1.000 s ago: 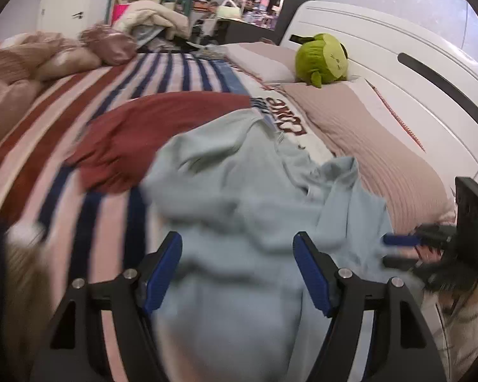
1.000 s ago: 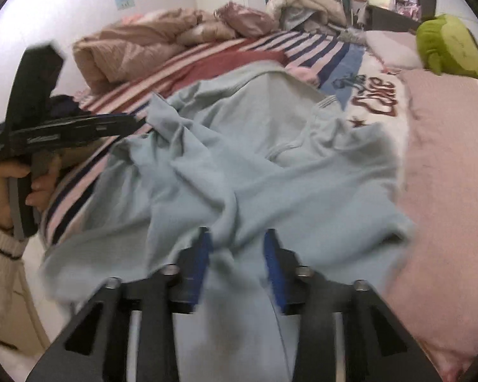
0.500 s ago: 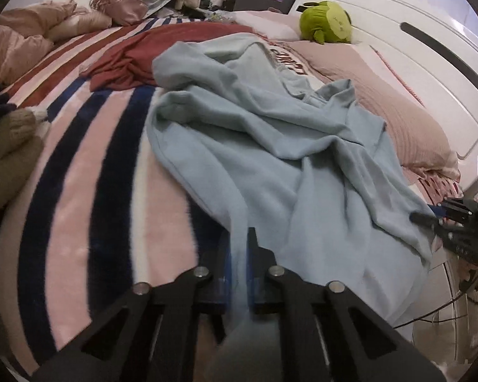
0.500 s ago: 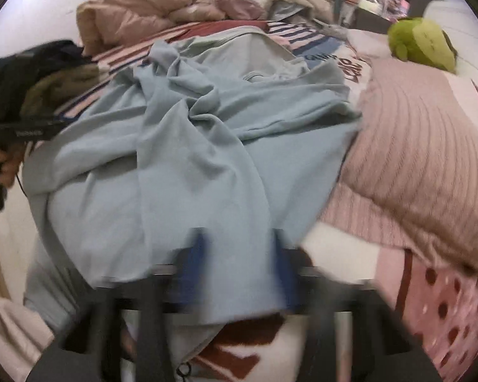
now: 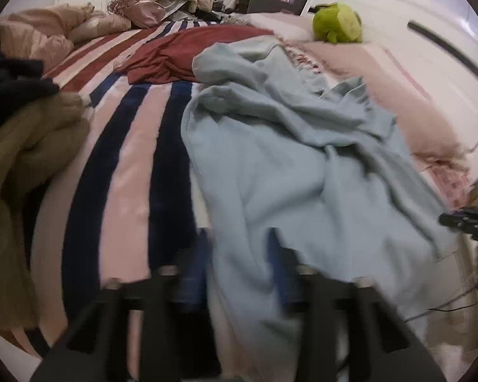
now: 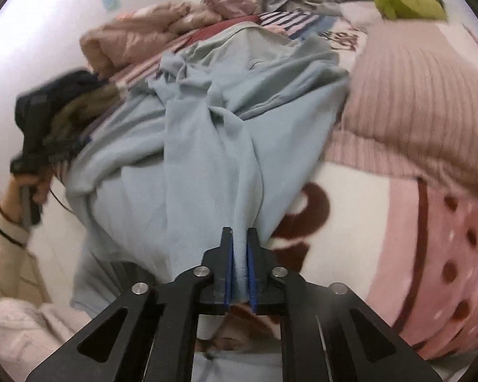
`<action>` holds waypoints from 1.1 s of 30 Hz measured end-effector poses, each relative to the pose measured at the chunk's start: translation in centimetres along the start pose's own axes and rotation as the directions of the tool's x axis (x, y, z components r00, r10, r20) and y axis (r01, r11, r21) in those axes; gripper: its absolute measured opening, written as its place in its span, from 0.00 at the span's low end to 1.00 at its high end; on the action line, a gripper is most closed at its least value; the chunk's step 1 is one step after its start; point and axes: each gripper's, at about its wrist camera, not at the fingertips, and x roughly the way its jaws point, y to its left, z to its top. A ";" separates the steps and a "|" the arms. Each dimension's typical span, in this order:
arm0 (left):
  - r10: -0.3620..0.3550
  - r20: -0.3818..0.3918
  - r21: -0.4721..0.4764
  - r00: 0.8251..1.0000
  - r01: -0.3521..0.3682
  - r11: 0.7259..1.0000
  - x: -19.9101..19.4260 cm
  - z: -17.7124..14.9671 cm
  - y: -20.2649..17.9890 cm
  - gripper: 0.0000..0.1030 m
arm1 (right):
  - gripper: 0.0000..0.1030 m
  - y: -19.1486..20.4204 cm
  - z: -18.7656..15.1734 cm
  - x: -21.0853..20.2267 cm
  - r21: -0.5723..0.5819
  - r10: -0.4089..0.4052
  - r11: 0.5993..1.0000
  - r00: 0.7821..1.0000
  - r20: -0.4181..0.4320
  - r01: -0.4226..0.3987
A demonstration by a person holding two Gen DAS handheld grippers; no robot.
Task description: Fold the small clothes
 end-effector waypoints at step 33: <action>-0.363 0.141 -0.103 0.921 0.379 0.920 -4.2 -8.3 -6.7 0.06 | 0.06 5.1 -4.9 -1.3 -0.054 0.418 0.908 0.896 0.147 -0.415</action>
